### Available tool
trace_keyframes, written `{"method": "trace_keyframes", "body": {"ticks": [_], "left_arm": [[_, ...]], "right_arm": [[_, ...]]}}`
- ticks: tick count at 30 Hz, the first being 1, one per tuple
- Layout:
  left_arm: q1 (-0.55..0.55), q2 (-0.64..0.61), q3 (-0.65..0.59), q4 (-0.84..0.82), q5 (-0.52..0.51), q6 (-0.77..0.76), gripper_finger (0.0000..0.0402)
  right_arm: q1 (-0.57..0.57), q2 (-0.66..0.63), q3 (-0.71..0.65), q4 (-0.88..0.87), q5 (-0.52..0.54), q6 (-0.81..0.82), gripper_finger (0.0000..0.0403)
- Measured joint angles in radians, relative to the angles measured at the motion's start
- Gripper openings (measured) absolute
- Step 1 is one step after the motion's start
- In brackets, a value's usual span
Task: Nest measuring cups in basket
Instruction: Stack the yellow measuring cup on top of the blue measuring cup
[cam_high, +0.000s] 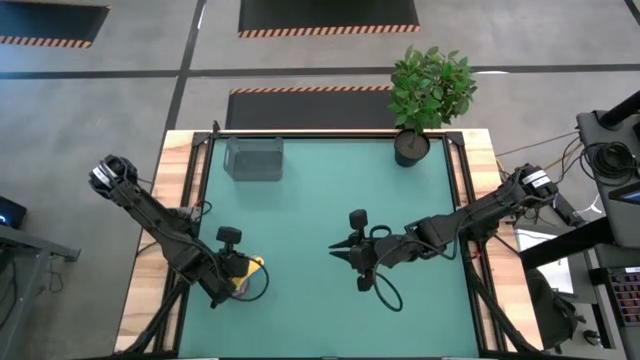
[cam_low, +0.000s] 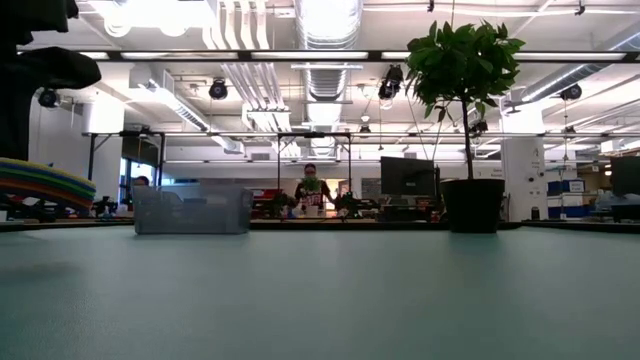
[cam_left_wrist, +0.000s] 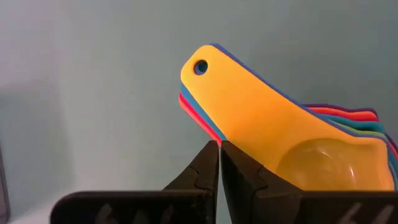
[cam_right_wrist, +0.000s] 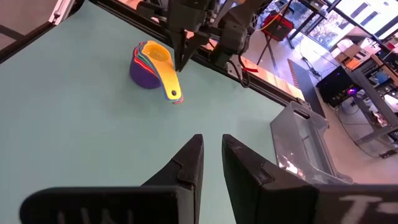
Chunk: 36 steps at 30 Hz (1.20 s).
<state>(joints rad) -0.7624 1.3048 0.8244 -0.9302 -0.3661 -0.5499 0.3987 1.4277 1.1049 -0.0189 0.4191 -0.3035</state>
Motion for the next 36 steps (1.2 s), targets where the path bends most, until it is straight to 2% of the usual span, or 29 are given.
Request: {"method": "trace_keyframes", "body": {"ticks": [18,26,36], "left_arm": [[0.0,0.0,0.036,-0.004,0.002,0.01,0.0],[0.0,0.0,0.122,0.011,-0.005,0.01,0.0],[0.004,0.033,0.138,0.207,-0.035,0.062,0.0]], "right_arm": [[0.0,0.0,0.0,0.0,0.0,0.003,0.0047],[0.0,0.0,0.0,0.0,0.0,0.004,0.0047],[0.0,0.0,0.0,0.0,0.0,0.004,0.0047]]}}
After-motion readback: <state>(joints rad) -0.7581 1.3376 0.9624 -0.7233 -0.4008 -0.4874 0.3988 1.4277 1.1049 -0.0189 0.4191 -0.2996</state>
